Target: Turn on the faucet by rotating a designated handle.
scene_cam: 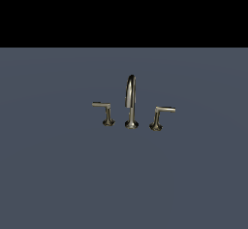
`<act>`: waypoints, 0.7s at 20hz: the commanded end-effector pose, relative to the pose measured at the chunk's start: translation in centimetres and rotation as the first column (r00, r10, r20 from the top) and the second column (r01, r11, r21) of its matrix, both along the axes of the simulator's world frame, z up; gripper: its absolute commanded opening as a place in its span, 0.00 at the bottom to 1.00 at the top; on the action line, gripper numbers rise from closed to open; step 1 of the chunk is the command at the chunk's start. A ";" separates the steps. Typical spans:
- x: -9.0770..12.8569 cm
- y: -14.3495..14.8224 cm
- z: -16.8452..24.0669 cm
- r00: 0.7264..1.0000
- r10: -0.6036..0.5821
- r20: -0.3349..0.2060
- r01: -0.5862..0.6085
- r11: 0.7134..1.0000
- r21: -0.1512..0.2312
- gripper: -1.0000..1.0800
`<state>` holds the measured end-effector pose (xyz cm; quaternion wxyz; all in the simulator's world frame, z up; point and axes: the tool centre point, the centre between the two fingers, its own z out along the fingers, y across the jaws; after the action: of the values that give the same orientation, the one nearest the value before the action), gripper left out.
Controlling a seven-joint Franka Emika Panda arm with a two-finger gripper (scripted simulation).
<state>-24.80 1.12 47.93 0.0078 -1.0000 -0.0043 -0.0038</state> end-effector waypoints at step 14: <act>0.8 1.7 -2.1 0.996 -0.093 -0.001 0.093 0.996 0.000 0.00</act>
<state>-24.14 2.48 46.29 0.0077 -0.9994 0.0328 -0.0037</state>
